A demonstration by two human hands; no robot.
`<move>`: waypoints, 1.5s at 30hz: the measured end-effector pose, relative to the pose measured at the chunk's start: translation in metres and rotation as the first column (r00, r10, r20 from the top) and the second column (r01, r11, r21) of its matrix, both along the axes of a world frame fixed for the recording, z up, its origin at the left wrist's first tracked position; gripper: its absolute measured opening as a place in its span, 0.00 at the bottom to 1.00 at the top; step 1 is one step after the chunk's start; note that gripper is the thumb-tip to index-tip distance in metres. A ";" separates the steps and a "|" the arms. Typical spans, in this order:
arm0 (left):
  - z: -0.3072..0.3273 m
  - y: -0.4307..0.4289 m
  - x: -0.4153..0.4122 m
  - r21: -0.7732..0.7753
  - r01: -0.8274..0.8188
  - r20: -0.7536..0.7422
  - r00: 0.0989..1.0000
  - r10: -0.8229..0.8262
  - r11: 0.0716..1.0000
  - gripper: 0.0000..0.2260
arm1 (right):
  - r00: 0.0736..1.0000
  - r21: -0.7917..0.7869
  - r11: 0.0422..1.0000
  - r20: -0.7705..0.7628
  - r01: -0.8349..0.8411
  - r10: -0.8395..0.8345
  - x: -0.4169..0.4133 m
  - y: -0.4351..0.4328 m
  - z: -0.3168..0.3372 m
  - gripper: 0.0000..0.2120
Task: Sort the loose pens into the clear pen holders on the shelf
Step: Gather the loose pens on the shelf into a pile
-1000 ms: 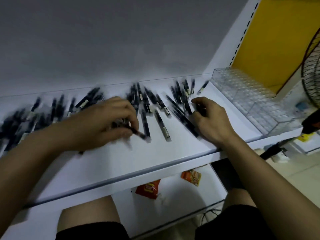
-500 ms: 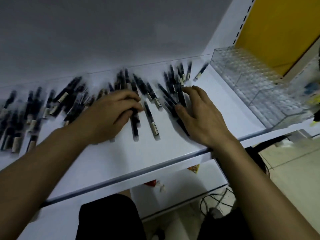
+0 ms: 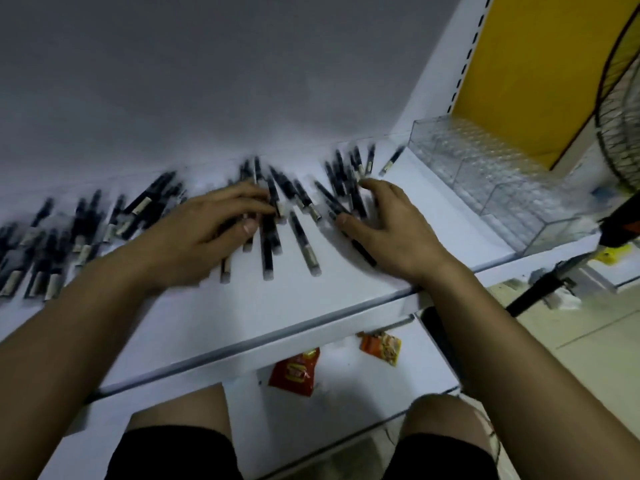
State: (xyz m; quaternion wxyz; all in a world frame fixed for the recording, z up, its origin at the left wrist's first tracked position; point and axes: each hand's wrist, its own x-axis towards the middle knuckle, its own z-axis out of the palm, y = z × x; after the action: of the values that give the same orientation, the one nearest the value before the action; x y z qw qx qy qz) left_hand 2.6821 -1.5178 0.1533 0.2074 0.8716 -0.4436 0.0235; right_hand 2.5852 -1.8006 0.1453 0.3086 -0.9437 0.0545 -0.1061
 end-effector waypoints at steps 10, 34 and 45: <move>-0.016 0.012 0.012 0.194 -0.462 0.005 0.882 0.470 0.865 0.35 | 0.964 -0.262 0.961 -0.221 0.086 -0.146 0.123 -0.026 -0.002 0.37; 0.038 0.259 -0.048 0.231 -0.782 0.128 0.615 0.778 0.580 0.36 | 0.775 -0.414 0.685 -0.084 -0.599 0.627 0.126 0.237 0.037 0.26; 0.027 0.395 -0.025 0.224 -0.972 0.032 0.079 0.996 0.070 0.41 | 0.623 -0.391 0.528 -0.169 -0.754 0.764 0.115 0.354 0.029 0.33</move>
State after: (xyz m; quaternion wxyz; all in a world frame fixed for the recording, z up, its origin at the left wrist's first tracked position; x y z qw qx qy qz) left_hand 2.6570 -1.1227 0.1804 0.0825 0.9555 0.2769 0.0593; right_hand 2.7004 -1.4469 0.1742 0.1107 -0.9145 -0.3888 0.0186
